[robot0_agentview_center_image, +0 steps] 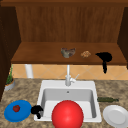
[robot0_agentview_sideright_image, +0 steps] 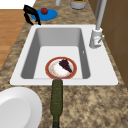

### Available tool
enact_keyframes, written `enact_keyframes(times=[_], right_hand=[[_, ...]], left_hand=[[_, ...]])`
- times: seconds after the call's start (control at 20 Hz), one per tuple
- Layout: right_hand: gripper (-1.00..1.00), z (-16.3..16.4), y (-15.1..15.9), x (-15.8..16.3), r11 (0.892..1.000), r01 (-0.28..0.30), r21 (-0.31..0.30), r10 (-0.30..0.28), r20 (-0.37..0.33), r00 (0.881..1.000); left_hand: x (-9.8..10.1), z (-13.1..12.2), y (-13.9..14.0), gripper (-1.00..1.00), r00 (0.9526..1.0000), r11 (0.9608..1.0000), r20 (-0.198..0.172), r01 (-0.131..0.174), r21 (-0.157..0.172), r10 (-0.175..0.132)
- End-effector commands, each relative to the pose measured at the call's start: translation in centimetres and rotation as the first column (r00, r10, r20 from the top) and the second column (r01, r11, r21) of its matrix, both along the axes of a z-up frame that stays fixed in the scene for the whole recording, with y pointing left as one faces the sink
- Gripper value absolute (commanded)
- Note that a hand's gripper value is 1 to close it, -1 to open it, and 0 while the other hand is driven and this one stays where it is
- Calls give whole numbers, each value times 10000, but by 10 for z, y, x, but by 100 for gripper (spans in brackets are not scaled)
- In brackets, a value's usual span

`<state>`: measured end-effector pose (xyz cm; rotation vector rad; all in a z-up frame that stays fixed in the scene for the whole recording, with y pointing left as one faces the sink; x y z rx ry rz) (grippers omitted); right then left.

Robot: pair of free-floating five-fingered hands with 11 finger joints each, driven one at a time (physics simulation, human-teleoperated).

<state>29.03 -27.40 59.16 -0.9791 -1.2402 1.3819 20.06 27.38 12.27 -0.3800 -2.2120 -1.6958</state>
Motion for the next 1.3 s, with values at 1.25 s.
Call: enact_keyframes(times=[1.25], right_hand=[[-100, -154, -32, -149, 9989, 409, 215, -415, 271, 9988]], left_hand=[[0, 0, 0, 0, 10000, 10000, 0, 0, 0, 0]])
